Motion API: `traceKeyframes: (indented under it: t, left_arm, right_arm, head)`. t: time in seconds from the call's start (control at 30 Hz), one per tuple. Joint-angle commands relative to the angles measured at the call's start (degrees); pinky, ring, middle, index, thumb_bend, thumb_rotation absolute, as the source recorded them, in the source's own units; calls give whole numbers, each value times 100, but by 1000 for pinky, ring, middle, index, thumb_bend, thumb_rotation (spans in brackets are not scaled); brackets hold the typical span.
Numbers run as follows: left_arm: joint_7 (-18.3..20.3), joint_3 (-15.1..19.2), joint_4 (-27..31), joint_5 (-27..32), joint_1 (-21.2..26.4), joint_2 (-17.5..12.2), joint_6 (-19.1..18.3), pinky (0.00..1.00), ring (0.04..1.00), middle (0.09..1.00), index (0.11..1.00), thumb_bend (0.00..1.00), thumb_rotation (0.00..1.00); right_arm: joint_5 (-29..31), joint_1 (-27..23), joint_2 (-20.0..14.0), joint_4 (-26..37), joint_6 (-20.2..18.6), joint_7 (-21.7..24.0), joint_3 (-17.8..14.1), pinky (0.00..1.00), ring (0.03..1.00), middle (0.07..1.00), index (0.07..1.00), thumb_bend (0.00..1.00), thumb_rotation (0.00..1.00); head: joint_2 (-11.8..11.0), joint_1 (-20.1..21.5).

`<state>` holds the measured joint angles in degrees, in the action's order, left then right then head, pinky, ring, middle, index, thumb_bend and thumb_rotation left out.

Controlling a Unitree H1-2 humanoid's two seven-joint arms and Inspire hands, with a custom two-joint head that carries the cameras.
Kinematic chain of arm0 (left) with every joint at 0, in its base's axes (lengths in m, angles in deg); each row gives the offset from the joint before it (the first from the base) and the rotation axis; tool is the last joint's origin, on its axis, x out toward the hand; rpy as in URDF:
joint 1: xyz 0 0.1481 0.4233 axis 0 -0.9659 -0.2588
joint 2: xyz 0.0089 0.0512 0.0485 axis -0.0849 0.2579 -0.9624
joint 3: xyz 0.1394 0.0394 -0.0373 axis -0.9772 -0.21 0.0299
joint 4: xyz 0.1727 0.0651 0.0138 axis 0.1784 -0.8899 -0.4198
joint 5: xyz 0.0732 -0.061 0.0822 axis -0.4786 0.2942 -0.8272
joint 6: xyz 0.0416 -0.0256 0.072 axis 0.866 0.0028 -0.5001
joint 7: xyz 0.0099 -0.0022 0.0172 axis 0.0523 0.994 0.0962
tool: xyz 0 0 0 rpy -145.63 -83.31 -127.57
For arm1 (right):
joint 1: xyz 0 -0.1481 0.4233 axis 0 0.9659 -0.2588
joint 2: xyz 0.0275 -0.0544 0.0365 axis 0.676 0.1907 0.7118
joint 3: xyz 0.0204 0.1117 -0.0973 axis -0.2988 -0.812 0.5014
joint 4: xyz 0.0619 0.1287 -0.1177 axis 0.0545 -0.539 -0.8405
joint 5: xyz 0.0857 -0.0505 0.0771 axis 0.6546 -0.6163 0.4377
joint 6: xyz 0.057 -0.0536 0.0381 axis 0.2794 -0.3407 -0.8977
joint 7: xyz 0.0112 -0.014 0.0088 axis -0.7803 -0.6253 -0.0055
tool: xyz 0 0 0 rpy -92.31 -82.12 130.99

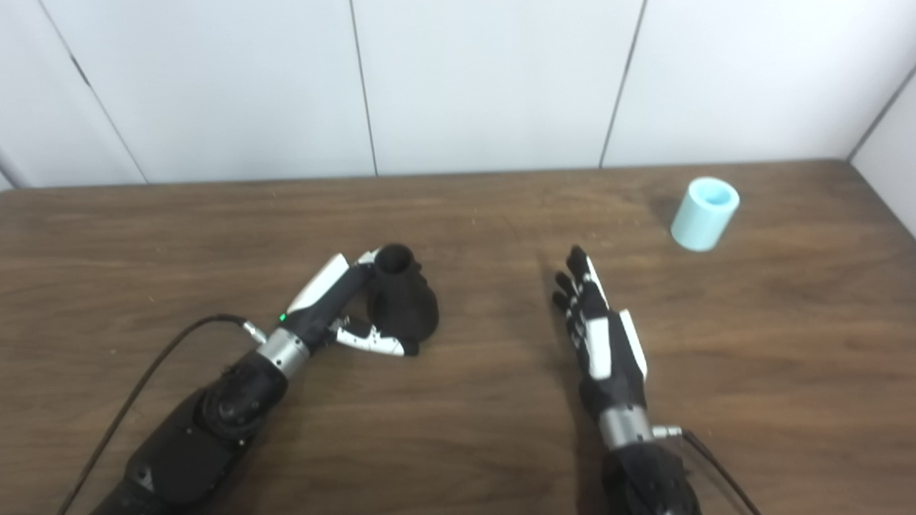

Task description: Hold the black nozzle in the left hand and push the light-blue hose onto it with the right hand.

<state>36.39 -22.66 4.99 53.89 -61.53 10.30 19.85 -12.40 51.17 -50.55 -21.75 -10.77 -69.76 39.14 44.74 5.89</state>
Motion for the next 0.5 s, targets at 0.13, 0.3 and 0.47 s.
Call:
traceKeyframes:
  t: [0.13,0.3,0.47]
  left_arm:
    - [1163,-952,29,-341,-949,237,-407,1000,962,795,480,522,63]
    - [1127,-1003,83,-335,-1009,258,-455,1000,962,795,480,522,63]
    - [1033,-963,-41,-307,-1032,360,-451,1000,963,795,480,522,65]
  right_arm:
    - [113,-270,-80,468,-12,18,-62,942,970,1000,1000,705,1000]
    - [156,-258,-103,419,3,45,-82,940,968,1000,1000,705,1000]
    - [196,-209,-142,409,34,53,-101,940,969,1000,1000,707,1000]
  head:
    - [-2,-83]
    - [-89,-114]
    - [-152,-187]
